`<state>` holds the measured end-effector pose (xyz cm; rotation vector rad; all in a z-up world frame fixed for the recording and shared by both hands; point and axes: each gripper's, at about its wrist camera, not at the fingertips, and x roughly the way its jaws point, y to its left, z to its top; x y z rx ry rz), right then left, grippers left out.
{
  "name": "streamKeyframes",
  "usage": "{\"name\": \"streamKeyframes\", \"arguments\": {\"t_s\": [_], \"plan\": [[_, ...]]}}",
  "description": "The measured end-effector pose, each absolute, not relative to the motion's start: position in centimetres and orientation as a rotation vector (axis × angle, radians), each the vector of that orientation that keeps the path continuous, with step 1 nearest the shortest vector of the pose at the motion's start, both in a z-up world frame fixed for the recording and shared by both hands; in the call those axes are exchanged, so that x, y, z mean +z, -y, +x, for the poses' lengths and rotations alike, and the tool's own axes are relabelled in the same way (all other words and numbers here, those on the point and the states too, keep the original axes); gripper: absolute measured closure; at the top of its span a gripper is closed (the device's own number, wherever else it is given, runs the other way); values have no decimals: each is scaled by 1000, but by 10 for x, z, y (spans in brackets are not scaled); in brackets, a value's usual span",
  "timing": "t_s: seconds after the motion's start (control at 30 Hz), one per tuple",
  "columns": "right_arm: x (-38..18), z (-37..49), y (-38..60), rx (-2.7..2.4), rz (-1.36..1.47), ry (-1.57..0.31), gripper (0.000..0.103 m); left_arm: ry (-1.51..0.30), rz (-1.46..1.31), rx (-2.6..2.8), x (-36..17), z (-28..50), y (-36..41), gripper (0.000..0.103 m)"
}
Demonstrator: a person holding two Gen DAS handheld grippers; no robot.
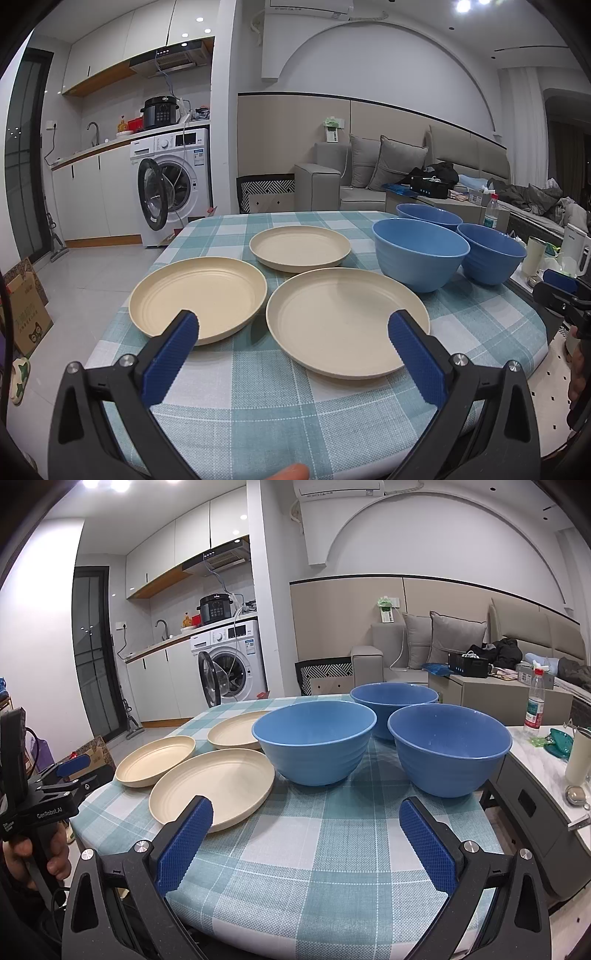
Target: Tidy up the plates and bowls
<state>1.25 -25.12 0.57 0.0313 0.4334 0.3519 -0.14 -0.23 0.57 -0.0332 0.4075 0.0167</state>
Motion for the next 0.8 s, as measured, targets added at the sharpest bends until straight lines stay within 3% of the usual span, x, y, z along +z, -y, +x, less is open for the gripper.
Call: {"name": "streamKeyframes", "arguments": {"t_s": [0.8], "plan": [[6,12,251,353,28,-435,0,-404,-34,25,8,0,-1,0]]}}
